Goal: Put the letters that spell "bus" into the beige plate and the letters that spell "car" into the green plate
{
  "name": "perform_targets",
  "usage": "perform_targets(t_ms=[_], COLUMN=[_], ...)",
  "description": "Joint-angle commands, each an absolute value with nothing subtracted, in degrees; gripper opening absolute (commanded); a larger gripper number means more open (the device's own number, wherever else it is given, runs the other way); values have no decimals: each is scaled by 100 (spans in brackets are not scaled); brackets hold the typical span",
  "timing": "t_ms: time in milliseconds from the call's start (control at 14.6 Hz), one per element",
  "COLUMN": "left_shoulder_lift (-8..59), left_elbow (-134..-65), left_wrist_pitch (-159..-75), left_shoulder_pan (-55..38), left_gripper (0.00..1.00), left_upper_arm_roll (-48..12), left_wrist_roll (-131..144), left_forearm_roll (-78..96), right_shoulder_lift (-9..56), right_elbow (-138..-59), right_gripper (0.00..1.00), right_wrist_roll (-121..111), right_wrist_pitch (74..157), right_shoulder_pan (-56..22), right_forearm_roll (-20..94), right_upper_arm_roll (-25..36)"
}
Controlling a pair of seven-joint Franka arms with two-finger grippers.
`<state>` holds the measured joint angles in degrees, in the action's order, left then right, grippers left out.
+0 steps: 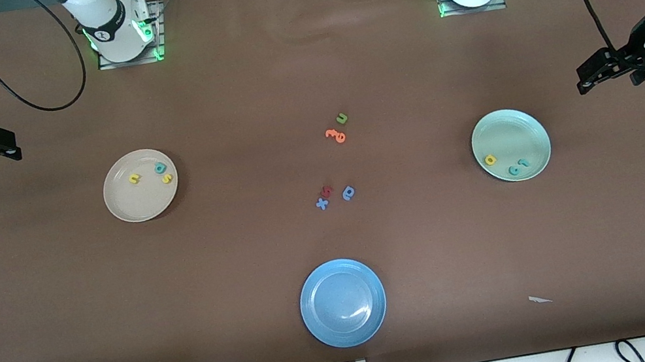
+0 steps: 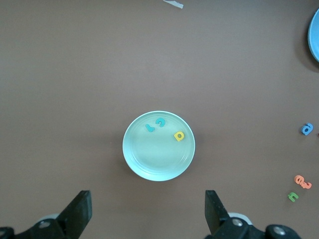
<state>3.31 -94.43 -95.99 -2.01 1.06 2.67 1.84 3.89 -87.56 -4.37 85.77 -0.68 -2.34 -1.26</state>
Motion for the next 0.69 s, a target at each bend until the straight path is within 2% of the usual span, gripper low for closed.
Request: perform_targets(t_ms=[0,618], left_shoulder_lift=[281,273], left_elbow=[-9501,-9510], left_wrist_pitch=[-9633,-9633], left_shoulder_pan=[-220,-176], left_gripper=[100,100], left_upper_arm_roll=[132,141], left_wrist_roll=[158,123], left_forearm_roll=[149,149], right_shoulder_lift=[475,519], right_elbow=[-8543,-8543], right_gripper=[100,100], right_wrist_roll=[-395,-431], right_wrist_pitch=[8437,8420], right_shoulder_pan=[-26,9], right_forearm_roll=[-290,-211], right_upper_arm_roll=[-141,-141])
